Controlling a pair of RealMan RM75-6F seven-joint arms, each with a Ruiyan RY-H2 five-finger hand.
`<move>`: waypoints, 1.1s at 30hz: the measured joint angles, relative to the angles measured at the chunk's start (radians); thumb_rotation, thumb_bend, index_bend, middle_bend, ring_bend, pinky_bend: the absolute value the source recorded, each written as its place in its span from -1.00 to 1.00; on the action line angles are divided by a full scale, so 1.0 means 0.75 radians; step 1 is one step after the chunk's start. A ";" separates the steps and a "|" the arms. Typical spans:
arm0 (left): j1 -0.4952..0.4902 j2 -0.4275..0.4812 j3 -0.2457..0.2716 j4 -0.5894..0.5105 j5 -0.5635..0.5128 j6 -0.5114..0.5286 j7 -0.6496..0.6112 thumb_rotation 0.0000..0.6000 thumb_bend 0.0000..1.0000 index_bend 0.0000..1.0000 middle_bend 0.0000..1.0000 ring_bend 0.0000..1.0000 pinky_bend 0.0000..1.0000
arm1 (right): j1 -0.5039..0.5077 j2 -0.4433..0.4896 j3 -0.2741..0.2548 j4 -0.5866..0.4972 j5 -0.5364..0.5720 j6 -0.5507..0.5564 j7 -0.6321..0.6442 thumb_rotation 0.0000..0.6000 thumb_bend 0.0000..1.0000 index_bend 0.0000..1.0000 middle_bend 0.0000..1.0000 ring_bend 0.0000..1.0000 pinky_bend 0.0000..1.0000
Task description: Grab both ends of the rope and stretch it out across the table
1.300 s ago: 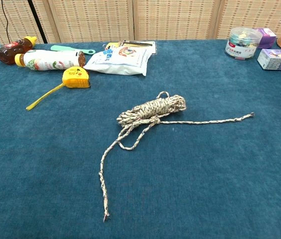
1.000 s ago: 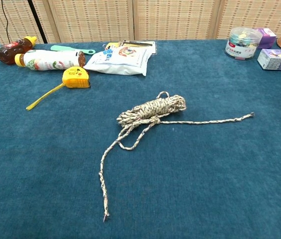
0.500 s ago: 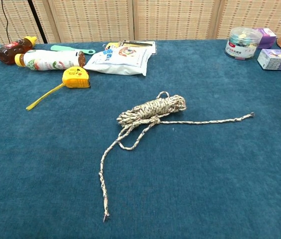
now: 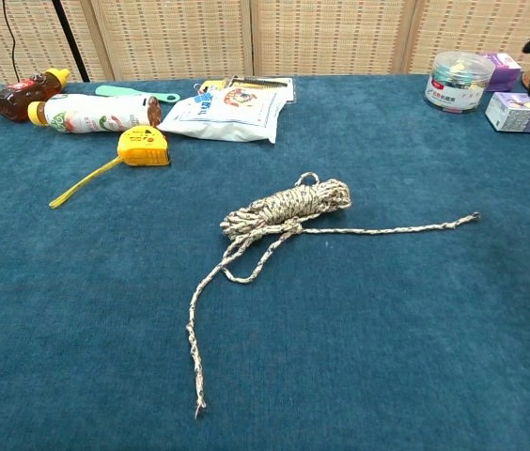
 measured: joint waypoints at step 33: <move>-0.030 0.029 0.012 -0.020 -0.015 -0.061 0.016 1.00 -0.37 -0.62 -0.77 -0.84 -1.00 | 0.352 -0.420 0.015 0.445 0.301 -0.417 -0.215 1.00 -0.21 -0.08 -0.61 -0.89 -1.00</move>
